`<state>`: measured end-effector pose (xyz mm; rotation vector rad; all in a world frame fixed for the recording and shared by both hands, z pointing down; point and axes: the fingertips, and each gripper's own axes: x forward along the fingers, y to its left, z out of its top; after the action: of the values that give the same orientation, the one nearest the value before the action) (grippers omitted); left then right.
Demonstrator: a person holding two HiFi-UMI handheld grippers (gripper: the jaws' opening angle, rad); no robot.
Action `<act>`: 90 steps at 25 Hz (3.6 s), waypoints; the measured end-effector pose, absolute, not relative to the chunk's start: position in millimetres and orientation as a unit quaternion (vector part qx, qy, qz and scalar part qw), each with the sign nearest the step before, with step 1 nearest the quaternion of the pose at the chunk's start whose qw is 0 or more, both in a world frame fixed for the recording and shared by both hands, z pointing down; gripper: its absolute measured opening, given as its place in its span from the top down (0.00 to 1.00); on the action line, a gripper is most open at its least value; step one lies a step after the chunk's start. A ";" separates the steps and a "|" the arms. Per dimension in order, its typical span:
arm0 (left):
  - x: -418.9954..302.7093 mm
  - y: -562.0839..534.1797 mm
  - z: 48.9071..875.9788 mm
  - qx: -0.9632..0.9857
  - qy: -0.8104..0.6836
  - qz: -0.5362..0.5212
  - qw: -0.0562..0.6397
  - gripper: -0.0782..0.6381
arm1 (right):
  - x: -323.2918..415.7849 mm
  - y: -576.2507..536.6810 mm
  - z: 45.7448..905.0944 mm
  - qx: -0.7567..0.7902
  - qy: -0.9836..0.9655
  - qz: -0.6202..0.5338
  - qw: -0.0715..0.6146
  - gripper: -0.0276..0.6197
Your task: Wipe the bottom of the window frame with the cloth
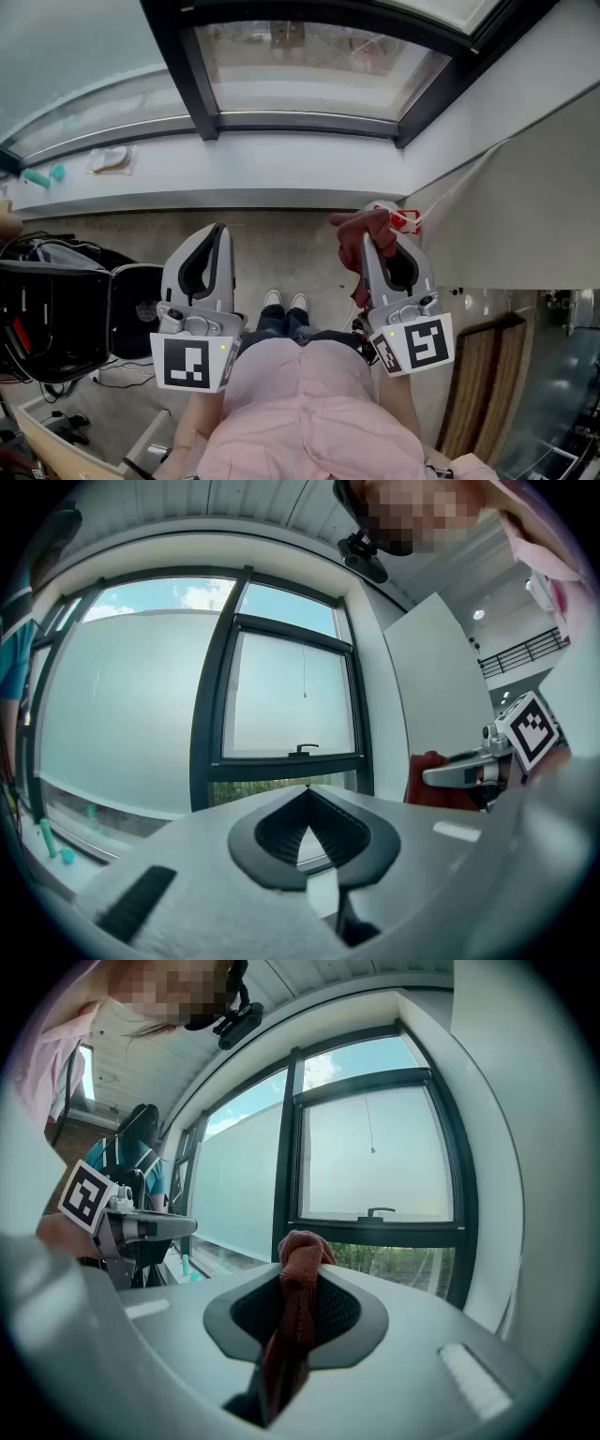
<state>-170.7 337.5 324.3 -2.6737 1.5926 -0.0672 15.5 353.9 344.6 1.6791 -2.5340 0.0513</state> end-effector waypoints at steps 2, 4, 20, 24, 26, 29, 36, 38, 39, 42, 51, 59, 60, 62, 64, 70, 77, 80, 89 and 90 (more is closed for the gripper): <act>-160.0 339.5 321.2 -0.859 0.511 -0.016 0.020 0.89 | 25.9 356.9 345.6 0.554 -0.831 0.015 0.048 0.88; -149.2 341.3 315.9 -0.858 0.513 -0.004 0.019 0.89 | 36.3 360.4 344.5 0.556 -0.830 0.012 0.046 0.88; -115.9 350.0 313.4 -0.851 0.524 0.000 0.035 0.89 | 90.1 377.5 345.4 0.561 -0.827 0.024 0.023 0.88; -123.4 349.2 318.2 -0.832 0.554 0.016 0.018 0.89 | 97.6 375.8 358.7 0.552 -0.833 0.044 0.016 0.87; -130.8 343.1 319.9 -0.828 0.561 0.005 0.013 0.89 | 97.4 366.5 357.7 0.547 -0.835 0.051 0.012 0.87; -145.0 326.4 318.6 -0.818 0.575 -0.022 0.016 0.89 | 98.5 348.5 353.6 0.547 -0.835 0.056 0.004 0.87; -141.6 247.5 345.8 -0.840 0.541 -0.042 -0.011 0.89 | 102.0 281.0 347.8 0.572 -0.818 0.057 0.002 0.87; -139.3 211.5 332.8 -0.848 0.529 -0.029 -0.007 0.89 | 101.0 253.4 335.1 0.582 -0.811 0.048 0.004 0.87; -139.9 193.3 322.9 -0.850 0.526 -0.023 0.002 0.89 | 99.5 240.1 327.2 0.587 -0.809 0.041 0.003 0.87; -145.8 149.9 302.6 -0.852 0.522 -0.017 0.029 0.89 | 93.4 207.8 309.3 0.598 -0.801 0.020 0.002 0.87; -163.6 85.0 310.6 -0.853 0.521 -0.024 0.007 0.89 | 69.9 138.3 334.4 0.599 -0.798 0.075 -0.006 0.87; -171.2 29.9 303.8 -0.833 0.553 -0.008 0.008 0.89 | 58.2 60.9 322.7 0.561 -0.825 0.062 -0.010 0.87; -168.4 23.4 301.0 -0.832 0.555 -0.007 0.012 0.89 | 58.4 51.8 320.0 0.555 -0.830 0.059 -0.011 0.87; -162.4 10.1 293.4 -0.828 0.561 -0.003 0.026 0.89 | 59.1 33.0 313.5 0.543 -0.838 0.049 -0.010 0.87; -157.7 -1.4 289.6 -0.824 0.566 0.000 0.035 0.89 | 59.1 15.1 309.0 0.533 -0.845 0.040 -0.009 0.87; -156.6 -26.8 297.7 -0.823 0.568 0.010 0.011 0.89 | 41.7 -33.3 295.2 0.511 -0.859 0.024 -0.023 0.87; -181.5 -63.0 270.7 -0.837 0.545 0.030 0.028 0.89 | -36.8 -97.1 253.9 0.482 -0.875 -0.019 -0.042 0.87; -204.0 -72.7 261.8 -0.844 0.535 0.026 0.042 0.89 | -87.8 -125.6 231.5 0.466 -0.882 -0.037 -0.051 0.87; -276.8 -102.7 260.1 -0.843 0.536 0.033 0.044 0.89 | -205.6 -199.9 213.5 0.446 -0.893 -0.049 -0.037 0.87; -281.5 -105.1 259.9 -0.843 0.535 0.035 0.044 0.89 | -212.5 -207.0 214.6 0.448 -0.892 -0.045 -0.031 0.87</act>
<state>-281.5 -105.1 259.9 -2.5768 1.6355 0.1083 -212.5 -207.0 214.6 1.4356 -2.8613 -0.1452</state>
